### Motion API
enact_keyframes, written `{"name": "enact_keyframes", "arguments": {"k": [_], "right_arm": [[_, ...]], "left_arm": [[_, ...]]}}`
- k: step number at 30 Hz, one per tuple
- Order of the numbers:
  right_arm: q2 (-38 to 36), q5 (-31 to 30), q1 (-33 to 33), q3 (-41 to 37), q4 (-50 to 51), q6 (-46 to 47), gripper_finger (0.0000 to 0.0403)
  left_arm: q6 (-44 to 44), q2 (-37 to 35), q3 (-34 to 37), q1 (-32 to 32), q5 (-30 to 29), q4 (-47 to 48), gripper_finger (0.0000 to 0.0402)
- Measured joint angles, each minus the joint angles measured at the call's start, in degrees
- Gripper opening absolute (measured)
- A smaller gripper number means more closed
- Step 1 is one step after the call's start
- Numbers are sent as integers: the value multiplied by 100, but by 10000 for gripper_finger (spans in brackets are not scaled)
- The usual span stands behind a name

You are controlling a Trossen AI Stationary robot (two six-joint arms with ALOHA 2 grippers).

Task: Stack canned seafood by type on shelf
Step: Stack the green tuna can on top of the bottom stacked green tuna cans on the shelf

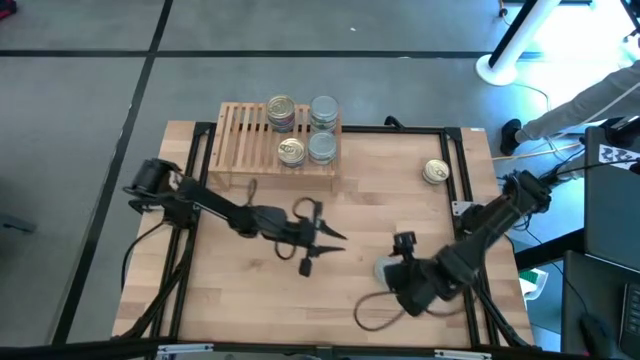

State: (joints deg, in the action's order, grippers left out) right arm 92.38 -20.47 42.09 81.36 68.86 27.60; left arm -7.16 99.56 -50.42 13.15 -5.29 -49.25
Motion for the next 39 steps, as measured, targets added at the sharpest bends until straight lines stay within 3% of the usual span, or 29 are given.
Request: {"name": "enact_keyframes", "arguments": {"k": [6, 11, 16, 21, 32, 39], "right_arm": [[2, -199, 528, -697, -170, 1133, 303], [2, -195, 692, -1456, -919, 1801, 303], [2, -161, 707, -2088, -1849, 1998, 303], [2, -22, 707, -2179, -1934, 1918, 296], [485, 269, 707, -2183, -2044, 1681, 189], [762, 96, 707, -2170, -2228, 1387, 148]], "left_arm": [[-357, 742, -1020, -7, 335, 989, 115], [-395, 1092, -1605, -16, 429, 1771, 115], [-387, 1484, -1903, -95, 689, 1901, 115], [-295, 1788, -2003, -197, 831, 1910, 115], [-192, 1910, -2003, -279, 829, 2012, 115], [-190, 1916, -2003, -280, 827, 2017, 115]]}}
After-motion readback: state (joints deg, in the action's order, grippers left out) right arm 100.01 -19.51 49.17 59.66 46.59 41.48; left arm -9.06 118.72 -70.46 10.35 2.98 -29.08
